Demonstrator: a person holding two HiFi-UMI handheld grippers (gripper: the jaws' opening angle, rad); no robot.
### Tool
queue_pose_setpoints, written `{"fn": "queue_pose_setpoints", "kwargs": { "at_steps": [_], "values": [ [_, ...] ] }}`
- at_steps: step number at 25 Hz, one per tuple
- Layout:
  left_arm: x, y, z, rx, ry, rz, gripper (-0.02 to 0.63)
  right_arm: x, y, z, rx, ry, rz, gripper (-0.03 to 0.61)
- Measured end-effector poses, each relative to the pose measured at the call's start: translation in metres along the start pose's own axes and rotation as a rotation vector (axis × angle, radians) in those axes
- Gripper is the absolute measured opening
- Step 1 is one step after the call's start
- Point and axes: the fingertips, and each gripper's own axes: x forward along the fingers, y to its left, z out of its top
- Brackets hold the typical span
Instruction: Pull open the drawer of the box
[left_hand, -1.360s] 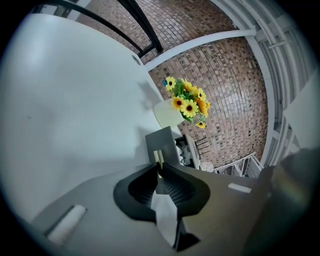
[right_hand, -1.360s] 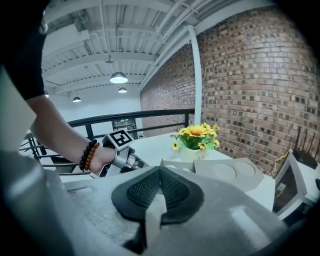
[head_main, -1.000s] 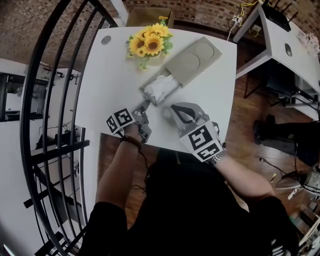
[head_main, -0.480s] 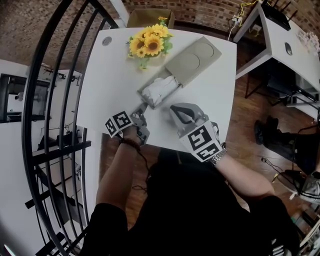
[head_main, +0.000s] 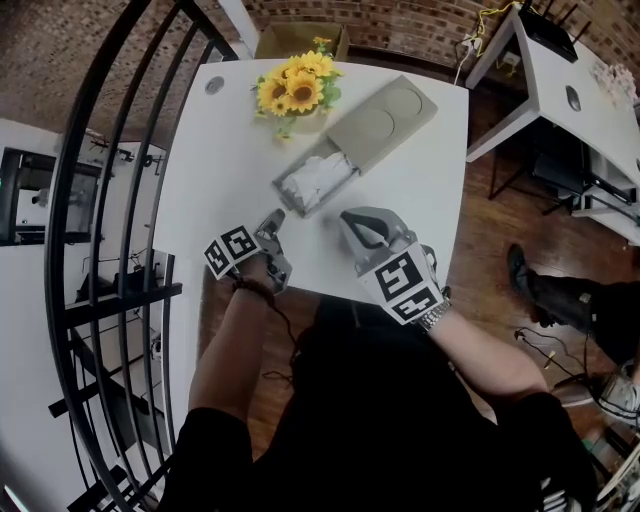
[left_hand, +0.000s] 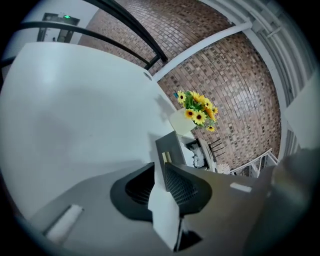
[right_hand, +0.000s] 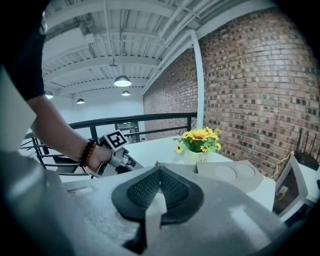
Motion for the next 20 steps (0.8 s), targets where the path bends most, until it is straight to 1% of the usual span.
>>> {"fn": "queue_pose_setpoints", "kwargs": {
  "at_steps": [2,7,12,14,16,20],
  "values": [
    [-0.008,-0.003,0.001,0.038,-0.022,0.018,0.075,-0.005,0.001,0.000,0.000,-0.007,0.000,-0.008],
    [-0.025,-0.022,-0.001,0.165,-0.060,0.048,0.044,-0.021,0.005,0.002,-0.002,-0.029,0.003,-0.009],
    [-0.037,-0.049,-0.008,0.246,-0.081,0.033,0.017,-0.035,0.004,0.004,-0.005,-0.049,-0.011,-0.008],
    [-0.041,-0.060,-0.014,0.297,-0.078,0.023,0.017,-0.040,0.004,0.003,-0.003,-0.052,-0.022,-0.008],
    [-0.048,-0.074,-0.019,0.370,-0.072,0.015,0.017,-0.046,0.005,0.003,0.000,-0.052,-0.036,-0.008],
    [-0.066,-0.112,-0.025,0.561,-0.076,-0.015,0.017,-0.057,0.008,0.010,0.000,-0.069,-0.082,-0.008]
  ]
}}
